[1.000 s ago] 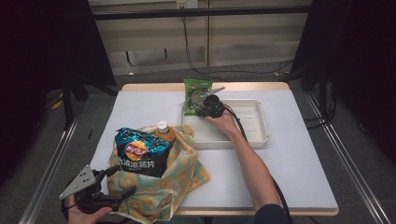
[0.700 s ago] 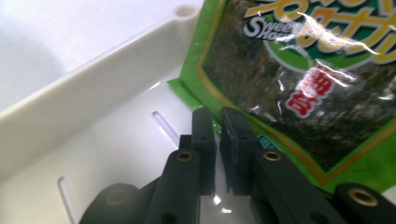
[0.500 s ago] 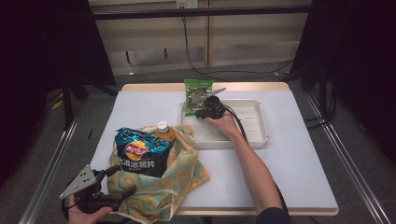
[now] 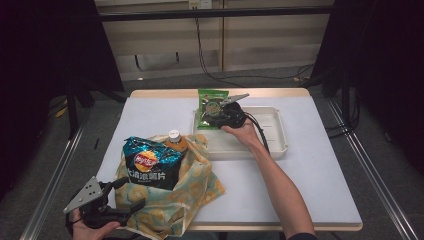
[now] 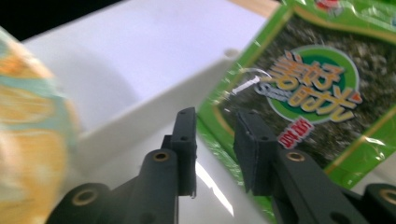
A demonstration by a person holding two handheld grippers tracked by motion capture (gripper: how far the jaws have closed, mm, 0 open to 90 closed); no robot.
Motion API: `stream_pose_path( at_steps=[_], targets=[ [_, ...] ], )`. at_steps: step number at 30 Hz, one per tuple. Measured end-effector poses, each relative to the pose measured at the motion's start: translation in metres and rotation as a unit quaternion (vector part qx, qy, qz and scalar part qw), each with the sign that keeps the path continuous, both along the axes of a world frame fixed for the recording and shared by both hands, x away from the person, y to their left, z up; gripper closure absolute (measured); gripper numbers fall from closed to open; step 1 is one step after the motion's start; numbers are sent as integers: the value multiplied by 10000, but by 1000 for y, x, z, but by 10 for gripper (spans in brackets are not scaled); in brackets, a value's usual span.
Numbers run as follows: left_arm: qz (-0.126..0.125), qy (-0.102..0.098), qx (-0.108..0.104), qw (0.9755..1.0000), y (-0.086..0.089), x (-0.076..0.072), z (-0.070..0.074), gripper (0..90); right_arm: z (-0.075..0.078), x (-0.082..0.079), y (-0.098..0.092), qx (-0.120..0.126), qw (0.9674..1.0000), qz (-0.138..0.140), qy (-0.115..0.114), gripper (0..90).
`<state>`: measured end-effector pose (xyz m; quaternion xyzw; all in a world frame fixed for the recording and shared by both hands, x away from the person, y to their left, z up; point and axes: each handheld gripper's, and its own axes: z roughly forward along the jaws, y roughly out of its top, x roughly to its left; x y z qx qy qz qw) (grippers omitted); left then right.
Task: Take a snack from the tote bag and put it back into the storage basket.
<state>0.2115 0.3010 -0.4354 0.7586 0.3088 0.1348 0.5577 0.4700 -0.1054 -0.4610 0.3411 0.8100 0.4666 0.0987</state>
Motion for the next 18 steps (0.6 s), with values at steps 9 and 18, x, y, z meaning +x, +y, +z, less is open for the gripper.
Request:
stream_pose_path(
  at_steps=[9, 18],
  targets=[
    [7, 8, 51, 10000, 1, 0, -1, 62, 26, -38, 3, 405, 9985, 274, -228, 543],
    [25, -2, 79, 10000, -1, 1, 0, 62, 37, -75, -3, 852, 9948, 425, -353, 466]
  ],
)
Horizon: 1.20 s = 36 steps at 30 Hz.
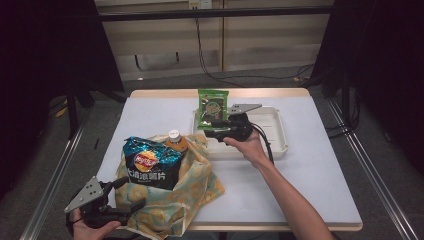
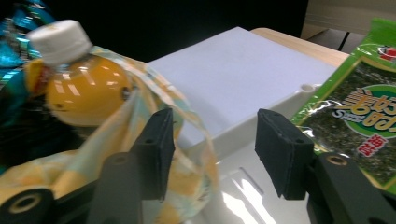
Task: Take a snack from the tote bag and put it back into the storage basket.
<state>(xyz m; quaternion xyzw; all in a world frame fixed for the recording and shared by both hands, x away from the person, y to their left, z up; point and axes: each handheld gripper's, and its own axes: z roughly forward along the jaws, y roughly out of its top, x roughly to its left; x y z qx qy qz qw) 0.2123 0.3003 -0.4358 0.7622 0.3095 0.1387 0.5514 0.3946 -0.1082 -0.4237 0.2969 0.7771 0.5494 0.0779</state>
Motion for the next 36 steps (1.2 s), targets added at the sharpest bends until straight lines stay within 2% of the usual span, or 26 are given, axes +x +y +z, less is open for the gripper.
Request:
stream_pose_path(
  at_steps=[2, 4, 7, 11, 12, 17, 18, 22, 24, 28, 30, 34, 35, 36],
  targets=[
    [21, -7, 28, 10000, 0, 0, 0, 62, 2, -4, 0, 27, 10000, 16, -8, 457],
    [8, -11, 19, 10000, 0, 0, 0, 62, 9, -16, -1, 118, 9999, 59, -60, 426],
    [21, -19, 44, 10000, 0, -1, 0, 62, 13, -26, 0, 157, 9998, 102, -60, 402],
    [10, -11, 24, 10000, 0, 0, 0, 62, 20, -38, 1, 240, 9994, 162, -174, 401],
    [13, -13, 42, 10000, -1, 0, 0, 62, 26, -49, 2, 311, 9989, 203, -284, 405],
    [-10, 14, 14, 10000, 0, 1, -1, 62, 30, -59, 8, 334, 9984, 389, -244, 401],
    [-22, 13, -13, 10000, 0, 1, -1, 62, 34, -62, 12, 452, 9976, 469, -221, 401],
    [-17, 6, -43, 10000, 1, 0, -1, 62, 40, -71, 17, 477, 9966, 616, -253, 396],
    [34, 26, 22, 10000, 0, -1, -1, 62, 42, -75, 21, 532, 9958, 724, -181, 393],
    [27, -34, 98, 9999, -1, -2, 1, 62, 42, -82, 34, 447, 9939, 999, -136, 379],
    [42, -28, 89, 9999, -1, -2, 0, 62, 42, -84, 37, 416, 9936, 1042, -122, 377],
    [40, -14, 113, 9999, -2, -2, 1, 62, 35, -85, 58, 371, 9913, 1265, -25, 359],
    [40, -14, 113, 9999, -2, -2, 1, 62, 35, -85, 58, 371, 9913, 1265, -25, 359],
    [38, -10, 92, 9999, -2, -2, 0, 62, 32, -85, 68, 306, 9910, 1305, -25, 353]
  ],
)
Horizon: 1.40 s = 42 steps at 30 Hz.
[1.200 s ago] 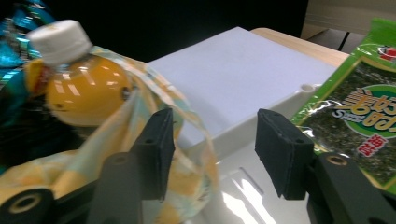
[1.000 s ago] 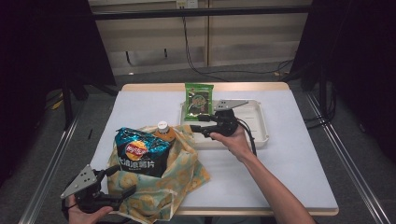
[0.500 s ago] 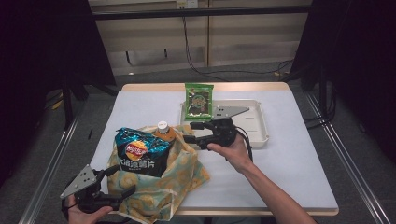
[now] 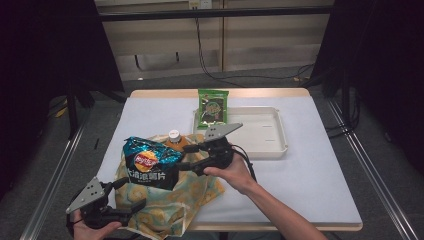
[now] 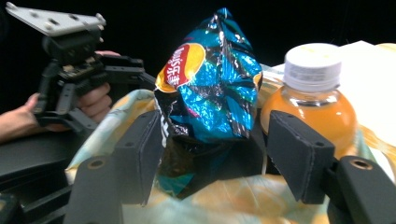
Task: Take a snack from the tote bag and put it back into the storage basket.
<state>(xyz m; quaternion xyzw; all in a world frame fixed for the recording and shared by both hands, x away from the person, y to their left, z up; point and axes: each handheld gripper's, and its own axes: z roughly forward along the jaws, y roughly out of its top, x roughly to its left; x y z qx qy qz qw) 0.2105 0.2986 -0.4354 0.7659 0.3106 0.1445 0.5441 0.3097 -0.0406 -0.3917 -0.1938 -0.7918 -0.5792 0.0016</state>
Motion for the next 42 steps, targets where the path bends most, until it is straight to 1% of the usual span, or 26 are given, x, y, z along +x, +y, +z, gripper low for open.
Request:
stream_pose_path(
  at_steps=[1, 2, 4, 5, 6, 9, 10, 11, 12, 17, 18, 22, 24, 25, 26, 27, 28, 29, 32, 33, 34, 35, 36, 38, 41, 42],
  targets=[
    [4, -14, 3, 10000, 0, 0, 0, 62, 0, 0, 0, 0, 10000, 0, 0, 353],
    [-6, -21, -1, 10000, 1, 0, 0, 62, -2, 2, 7, -17, 10000, 18, 16, 339],
    [-44, -15, -40, 10000, 1, 0, 0, 62, -3, 2, 9, -34, 10000, 1, 14, 334],
    [-12, -19, -23, 10000, 1, 0, 0, 62, -4, 3, 13, -63, 10000, 3, 2, 335],
    [-21, -35, -5, 10000, 1, 0, 0, 62, -5, 5, 17, -37, 10000, 33, 31, 334],
    [-27, -25, -15, 10000, 1, 0, 0, 62, -6, 6, 22, -76, 10000, 25, 39, 335],
    [-6, -12, -67, 10000, 0, -1, 0, 62, -6, 7, 24, -52, 10000, 38, 64, 334],
    [-7, -8, -68, 10000, 0, -1, 0, 62, -6, 7, 27, -47, 9999, 59, 74, 332],
    [-41, -31, 2, 10000, 1, -1, 1, 62, -7, 8, 29, -56, 9999, 67, 86, 329],
    [-38, -39, -32, 10000, 1, -1, 1, 61, -9, 9, 41, -85, 9997, 192, 144, 305],
    [-60, -31, -55, 10000, 1, -1, 1, 61, -11, 9, 46, -100, 9996, 209, 172, 307],
    [-61, -27, -59, 10000, 1, -1, 0, 60, -14, 9, 53, -110, 9994, 239, 226, 326],
    [-64, -31, -55, 10000, 1, -1, 1, 59, -13, 9, 55, -83, 9994, 223, 258, 368],
    [-61, -29, -69, 10000, 1, -1, 1, 59, -11, 9, 55, 1, 9994, 172, 297, 452],
    [-62, -38, -57, 10000, 1, -1, 1, 59, -10, 9, 55, 45, 9993, 166, 326, 493],
    [-62, -38, -57, 10000, 1, -1, 1, 59, -10, 9, 55, 45, 9993, 166, 326, 493],
    [-60, -28, -56, 10000, 1, -1, 1, 59, -10, 9, 55, 51, 9993, 140, 335, 550],
    [-61, -33, -49, 10000, 1, -1, 1, 58, -10, 8, 56, -27, 9995, 48, 315, 641],
    [-59, -31, -53, 10000, 1, -1, 1, 58, -11, 9, 55, 6, 9993, 62, 372, 679],
    [-51, -37, -67, 10000, 1, -1, 1, 57, -10, 9, 53, 48, 9993, 64, 375, 723],
    [-46, -41, -65, 10000, 1, -1, 1, 57, -10, 9, 53, 48, 9993, 64, 375, 723],
    [-24, -49, -42, 10000, 1, -1, 1, 57, -10, 9, 53, 67, 9993, 50, 361, 746],
    [-36, -44, -53, 10000, 2, -1, 1, 56, -9, 9, 52, 122, 9993, 81, 350, 800],
    [-20, -55, -47, 10000, 2, -1, 1, 54, -7, 8, 52, 149, 9992, 78, 350, 839],
    [-16, -58, -57, 10000, 2, -1, 1, 52, -6, 7, 52, 164, 9994, 127, 282, 859],
    [3, -68, -64, 10000, 2, -1, 1, 52, -5, 6, 52, 227, 9992, 164, 282, 874]
  ],
)
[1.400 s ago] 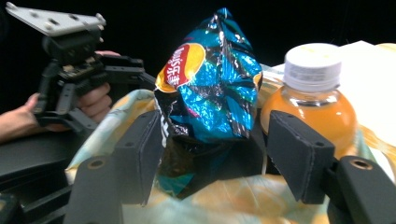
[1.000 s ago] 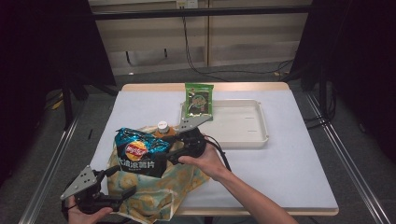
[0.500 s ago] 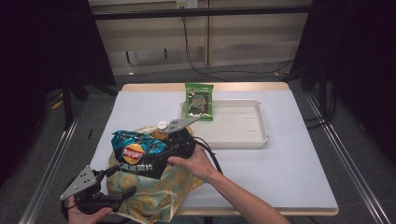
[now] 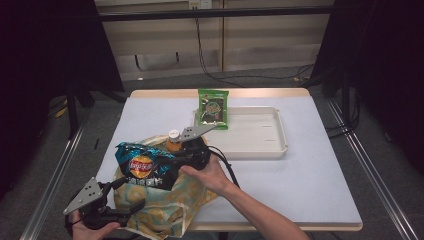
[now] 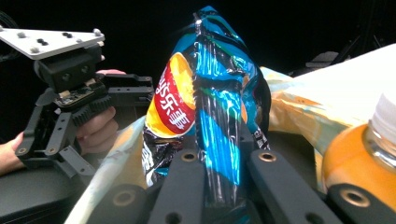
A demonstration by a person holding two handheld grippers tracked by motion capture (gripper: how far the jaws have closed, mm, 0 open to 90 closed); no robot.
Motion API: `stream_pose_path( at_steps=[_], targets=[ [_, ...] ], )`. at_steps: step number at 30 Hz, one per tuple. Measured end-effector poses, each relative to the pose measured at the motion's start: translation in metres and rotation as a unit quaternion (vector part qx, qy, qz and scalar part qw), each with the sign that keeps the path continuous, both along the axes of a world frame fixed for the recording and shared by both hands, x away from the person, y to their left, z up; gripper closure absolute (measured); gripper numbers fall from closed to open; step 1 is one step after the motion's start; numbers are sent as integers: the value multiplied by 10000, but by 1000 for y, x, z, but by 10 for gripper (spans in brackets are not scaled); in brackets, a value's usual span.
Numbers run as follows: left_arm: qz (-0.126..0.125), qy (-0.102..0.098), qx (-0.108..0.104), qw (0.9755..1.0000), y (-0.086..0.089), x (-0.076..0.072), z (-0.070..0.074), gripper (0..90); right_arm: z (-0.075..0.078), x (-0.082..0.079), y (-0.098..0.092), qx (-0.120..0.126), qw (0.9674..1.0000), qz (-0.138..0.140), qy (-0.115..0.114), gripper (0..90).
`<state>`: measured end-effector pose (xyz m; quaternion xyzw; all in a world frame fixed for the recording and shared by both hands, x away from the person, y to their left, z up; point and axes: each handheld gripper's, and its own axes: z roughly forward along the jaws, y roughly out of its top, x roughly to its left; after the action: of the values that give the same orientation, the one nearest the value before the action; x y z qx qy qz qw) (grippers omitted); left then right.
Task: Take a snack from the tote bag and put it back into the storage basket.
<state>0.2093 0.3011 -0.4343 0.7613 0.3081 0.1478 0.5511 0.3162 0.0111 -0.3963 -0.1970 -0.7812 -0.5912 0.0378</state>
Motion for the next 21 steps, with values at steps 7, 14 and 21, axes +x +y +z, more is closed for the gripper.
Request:
stream_pose_path(
  at_steps=[7, 14, 21],
  targets=[
    [11, 2, -11, 10000, 0, 0, 0, 53, 4, -1, -3, 108, 9999, 83, -75, 890],
    [41, -10, -65, 10000, 1, -1, 0, 67, 18, -3, -9, 345, 9993, 82, -135, 891],
    [60, -23, -73, 10000, 2, 0, 0, 66, 36, -5, -14, 493, 9984, 60, -261, 893]
  ],
)
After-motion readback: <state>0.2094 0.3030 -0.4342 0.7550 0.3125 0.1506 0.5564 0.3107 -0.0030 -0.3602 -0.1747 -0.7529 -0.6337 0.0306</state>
